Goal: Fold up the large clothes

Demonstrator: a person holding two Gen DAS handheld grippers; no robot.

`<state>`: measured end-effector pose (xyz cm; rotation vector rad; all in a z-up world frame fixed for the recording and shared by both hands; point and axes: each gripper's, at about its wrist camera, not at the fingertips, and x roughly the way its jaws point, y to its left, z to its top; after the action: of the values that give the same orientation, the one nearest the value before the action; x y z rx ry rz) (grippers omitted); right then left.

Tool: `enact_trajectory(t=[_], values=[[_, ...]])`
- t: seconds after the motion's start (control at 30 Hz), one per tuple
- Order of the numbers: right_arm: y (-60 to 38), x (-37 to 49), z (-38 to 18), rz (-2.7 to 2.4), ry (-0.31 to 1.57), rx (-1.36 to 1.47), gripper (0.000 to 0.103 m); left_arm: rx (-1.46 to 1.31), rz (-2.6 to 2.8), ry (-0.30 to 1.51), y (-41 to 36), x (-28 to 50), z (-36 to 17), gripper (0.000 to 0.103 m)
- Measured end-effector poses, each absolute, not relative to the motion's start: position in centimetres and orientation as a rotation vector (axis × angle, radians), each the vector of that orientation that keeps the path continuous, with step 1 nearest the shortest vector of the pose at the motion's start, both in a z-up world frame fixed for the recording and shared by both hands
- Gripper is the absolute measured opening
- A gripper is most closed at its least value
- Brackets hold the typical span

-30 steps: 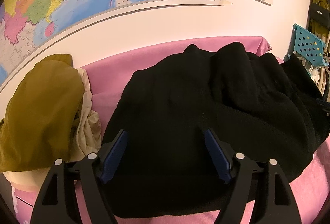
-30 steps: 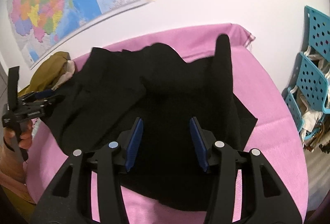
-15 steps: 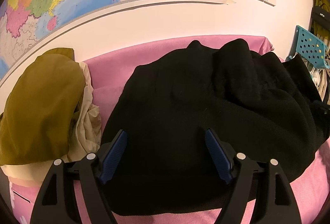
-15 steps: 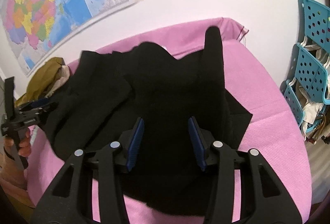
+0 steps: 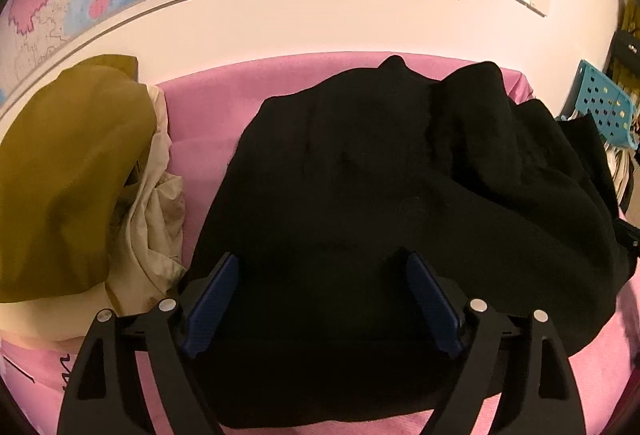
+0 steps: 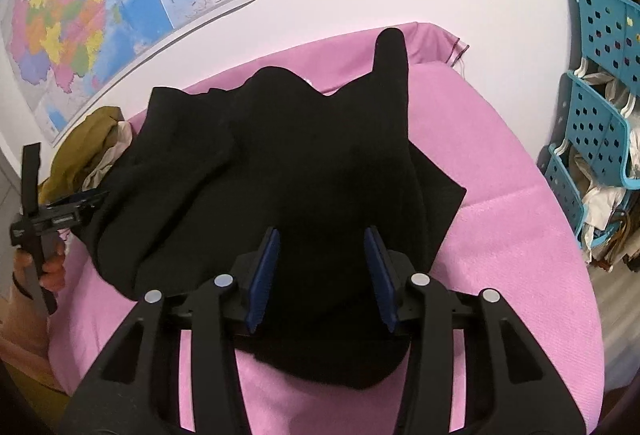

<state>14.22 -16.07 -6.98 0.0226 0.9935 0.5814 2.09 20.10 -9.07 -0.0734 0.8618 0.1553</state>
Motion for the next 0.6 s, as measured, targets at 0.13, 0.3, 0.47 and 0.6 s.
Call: enact_trajectory(t=[0.13, 0.3, 0.47, 0.6], values=[[-16.0, 13.8, -6.2, 0.581, 0.980, 0.008, 0.044, -0.096, 0.150, 0.818, 20.9, 0.3, -7.7, 0.083], [-16.6, 12.4, -3.6, 0.620, 0.908, 0.029, 0.053, -0.112, 0.157, 0.796, 22.2, -2.9, -7.1, 0.083], [-15.5, 10.8, -3.7, 0.654, 0.900, -0.059, 0.065, -0.135, 0.118, 0.835, 22.3, -3.8, -8.2, 0.085], [-16.1, 10.5, -4.9, 0.625, 0.922, -0.062, 0.070, -0.140, 0.101, 0.857, 22.2, -2.7, -9.7, 0.086]])
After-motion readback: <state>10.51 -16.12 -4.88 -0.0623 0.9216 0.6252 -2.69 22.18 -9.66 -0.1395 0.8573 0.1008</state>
